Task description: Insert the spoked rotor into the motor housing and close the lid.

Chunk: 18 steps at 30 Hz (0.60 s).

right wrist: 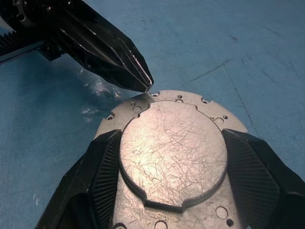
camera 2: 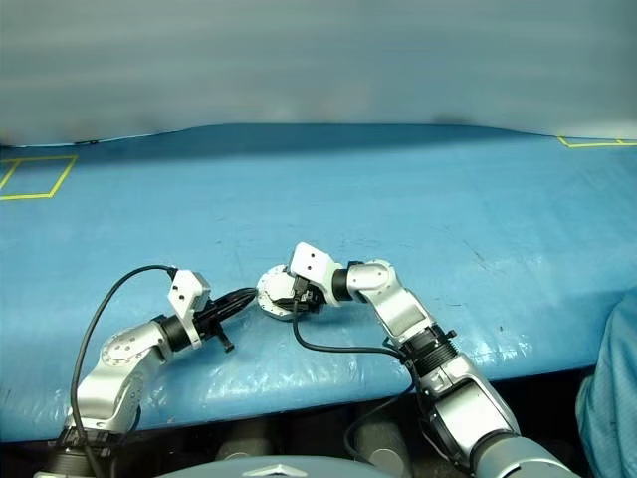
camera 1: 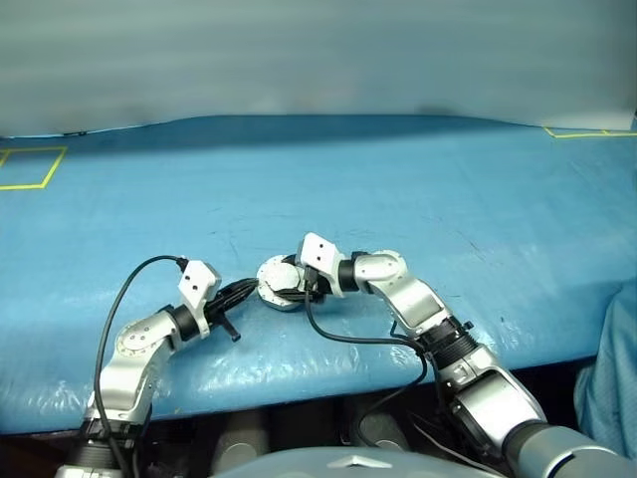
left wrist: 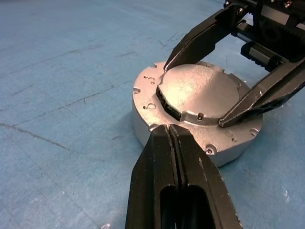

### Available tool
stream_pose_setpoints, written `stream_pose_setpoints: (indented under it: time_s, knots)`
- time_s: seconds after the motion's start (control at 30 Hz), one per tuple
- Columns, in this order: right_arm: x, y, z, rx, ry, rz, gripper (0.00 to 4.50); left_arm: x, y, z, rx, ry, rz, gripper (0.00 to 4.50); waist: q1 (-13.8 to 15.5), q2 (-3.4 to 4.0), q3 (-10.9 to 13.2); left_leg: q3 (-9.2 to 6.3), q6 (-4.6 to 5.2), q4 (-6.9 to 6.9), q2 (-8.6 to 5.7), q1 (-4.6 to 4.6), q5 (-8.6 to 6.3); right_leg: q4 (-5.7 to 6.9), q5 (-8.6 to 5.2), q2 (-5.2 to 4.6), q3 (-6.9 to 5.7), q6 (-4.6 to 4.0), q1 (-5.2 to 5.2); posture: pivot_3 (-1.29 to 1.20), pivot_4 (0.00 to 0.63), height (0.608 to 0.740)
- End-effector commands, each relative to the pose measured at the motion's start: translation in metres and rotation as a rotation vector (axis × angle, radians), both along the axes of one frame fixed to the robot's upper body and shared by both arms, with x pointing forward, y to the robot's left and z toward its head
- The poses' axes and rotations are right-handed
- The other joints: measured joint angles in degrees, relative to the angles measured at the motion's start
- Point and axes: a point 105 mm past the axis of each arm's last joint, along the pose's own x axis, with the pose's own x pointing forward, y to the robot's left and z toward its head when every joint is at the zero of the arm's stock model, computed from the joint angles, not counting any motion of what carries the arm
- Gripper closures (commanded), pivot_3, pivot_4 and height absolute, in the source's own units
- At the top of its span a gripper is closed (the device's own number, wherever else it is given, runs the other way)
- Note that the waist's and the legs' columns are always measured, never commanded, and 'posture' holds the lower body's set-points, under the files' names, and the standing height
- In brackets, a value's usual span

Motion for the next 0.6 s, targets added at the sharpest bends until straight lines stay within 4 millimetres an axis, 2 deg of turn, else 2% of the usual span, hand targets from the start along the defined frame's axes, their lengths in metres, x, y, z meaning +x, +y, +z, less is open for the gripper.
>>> stream_pose_setpoints:
  time_s: [0.03,0.13,0.3,0.6]
  knots:
    - [0.002,-0.022,-0.033,-0.126,0.068,-0.084,1.5,0.003,-0.004,0.005,-0.01,-0.032,-0.011,4.47,0.0,0.0,0.0,0.0,0.0,0.0,0.0,-0.01,0.0,0.0,0.0,0.0,0.0,0.0,0.0,0.0,0.15,0.74]
    - [0.002,-0.022,-0.033,-0.125,0.065,-0.084,1.5,0.005,-0.006,0.004,-0.013,-0.03,-0.012,4.47,0.0,0.0,0.0,0.0,0.0,0.0,0.0,-0.02,0.0,0.0,0.0,0.01,0.0,0.0,0.01,0.0,0.15,0.74]
    - [0.002,-0.02,-0.03,-0.111,0.06,-0.084,1.5,0.007,-0.007,-0.012,0.052,0.017,-0.003,4.47,0.0,0.0,0.0,-0.01,0.0,0.0,0.01,-0.02,0.0,-0.01,0.0,0.02,0.0,0.0,-0.03,0.0,0.15,0.74]
    - [0.001,-0.019,-0.025,-0.073,0.064,-0.09,1.5,0.008,-0.015,-0.013,0.043,0.016,-0.019,4.47,0.3,0.05,0.0,-0.02,0.0,0.0,0.0,0.01,0.0,-0.12,0.0,-0.01,-0.01,0.0,-0.09,0.0,0.15,0.74]
